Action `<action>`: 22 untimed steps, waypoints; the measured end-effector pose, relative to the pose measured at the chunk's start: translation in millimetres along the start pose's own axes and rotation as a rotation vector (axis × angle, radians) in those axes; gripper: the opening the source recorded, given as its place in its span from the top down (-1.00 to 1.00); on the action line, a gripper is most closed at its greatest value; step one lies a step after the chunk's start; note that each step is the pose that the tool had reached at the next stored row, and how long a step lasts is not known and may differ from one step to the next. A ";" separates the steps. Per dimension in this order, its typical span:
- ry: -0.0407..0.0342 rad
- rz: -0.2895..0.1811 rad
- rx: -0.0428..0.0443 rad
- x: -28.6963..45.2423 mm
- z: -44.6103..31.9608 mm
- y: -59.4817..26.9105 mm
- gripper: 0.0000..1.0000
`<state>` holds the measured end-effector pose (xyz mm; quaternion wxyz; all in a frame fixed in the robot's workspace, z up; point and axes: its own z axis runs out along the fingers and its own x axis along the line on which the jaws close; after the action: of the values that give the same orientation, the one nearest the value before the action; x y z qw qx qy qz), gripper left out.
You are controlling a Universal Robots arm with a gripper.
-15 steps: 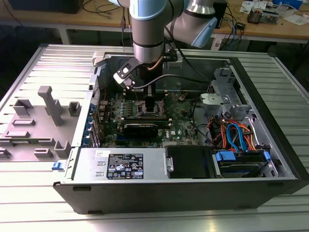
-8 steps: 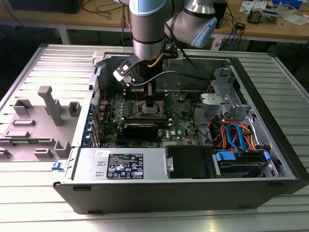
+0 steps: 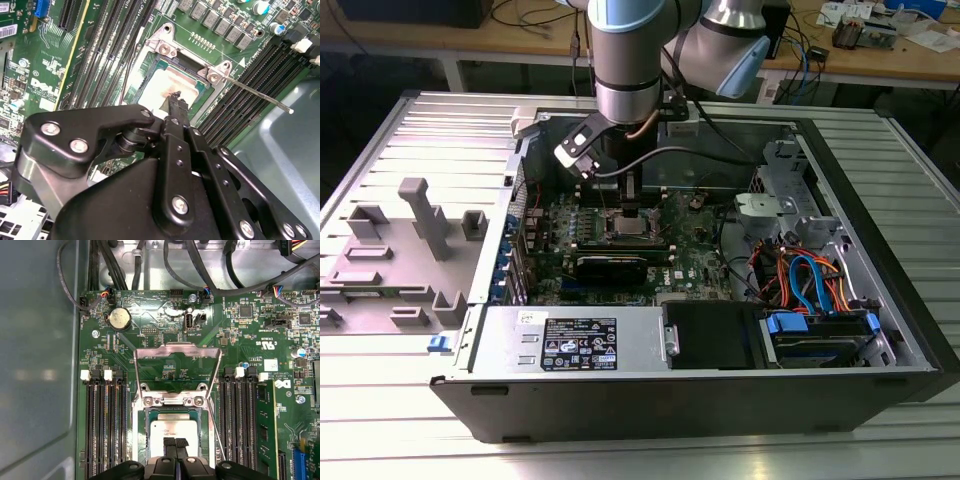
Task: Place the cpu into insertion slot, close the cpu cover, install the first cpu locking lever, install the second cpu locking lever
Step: 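Place the cpu into insertion slot, then close the cpu cover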
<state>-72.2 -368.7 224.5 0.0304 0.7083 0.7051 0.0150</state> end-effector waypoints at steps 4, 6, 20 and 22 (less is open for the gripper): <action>0.0000 0.000 0.0000 0.0 -0.4 0.0 0.79; 0.0000 0.000 0.0000 0.0 -0.4 0.0 0.79; -0.0001 0.000 0.0206 -0.4 -20.0 2.2 0.79; 0.0000 -0.001 0.0210 -0.4 -20.0 2.4 0.79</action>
<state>-71.1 -368.7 244.7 0.0230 0.7084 0.7054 0.0076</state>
